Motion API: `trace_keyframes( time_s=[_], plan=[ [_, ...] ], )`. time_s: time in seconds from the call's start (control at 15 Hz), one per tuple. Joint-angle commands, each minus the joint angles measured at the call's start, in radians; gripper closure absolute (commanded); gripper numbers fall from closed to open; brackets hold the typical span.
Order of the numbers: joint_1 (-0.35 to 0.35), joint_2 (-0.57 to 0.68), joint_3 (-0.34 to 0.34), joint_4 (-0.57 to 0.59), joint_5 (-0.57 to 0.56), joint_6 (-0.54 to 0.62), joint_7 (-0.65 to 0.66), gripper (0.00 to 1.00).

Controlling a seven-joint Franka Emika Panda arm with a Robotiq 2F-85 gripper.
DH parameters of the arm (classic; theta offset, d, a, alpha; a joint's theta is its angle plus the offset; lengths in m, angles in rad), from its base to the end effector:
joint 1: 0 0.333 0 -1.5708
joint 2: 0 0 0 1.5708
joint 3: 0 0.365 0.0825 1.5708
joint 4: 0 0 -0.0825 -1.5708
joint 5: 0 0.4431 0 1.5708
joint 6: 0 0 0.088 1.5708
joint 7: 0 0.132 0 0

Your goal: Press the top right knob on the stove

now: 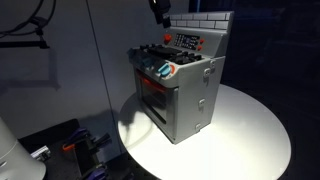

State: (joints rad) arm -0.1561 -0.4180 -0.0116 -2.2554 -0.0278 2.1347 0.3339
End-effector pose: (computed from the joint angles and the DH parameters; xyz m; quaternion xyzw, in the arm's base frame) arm 0.4918 -0.0857 0.5625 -0.9594 0.2399 -0.1484 0.0020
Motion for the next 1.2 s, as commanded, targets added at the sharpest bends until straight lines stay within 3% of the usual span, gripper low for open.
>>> trace_keyframes(
  time_s=[0.0,0.67,1.13],
  plan=[
    [-0.006,0.013,0.003,0.011,-0.011,0.016,0.031,0.0],
    [-0.023,0.183,0.005,0.134,-0.022,0.123,0.185,0.0],
    [-0.012,0.331,-0.004,0.284,-0.106,0.073,0.301,0.0]
  ],
)
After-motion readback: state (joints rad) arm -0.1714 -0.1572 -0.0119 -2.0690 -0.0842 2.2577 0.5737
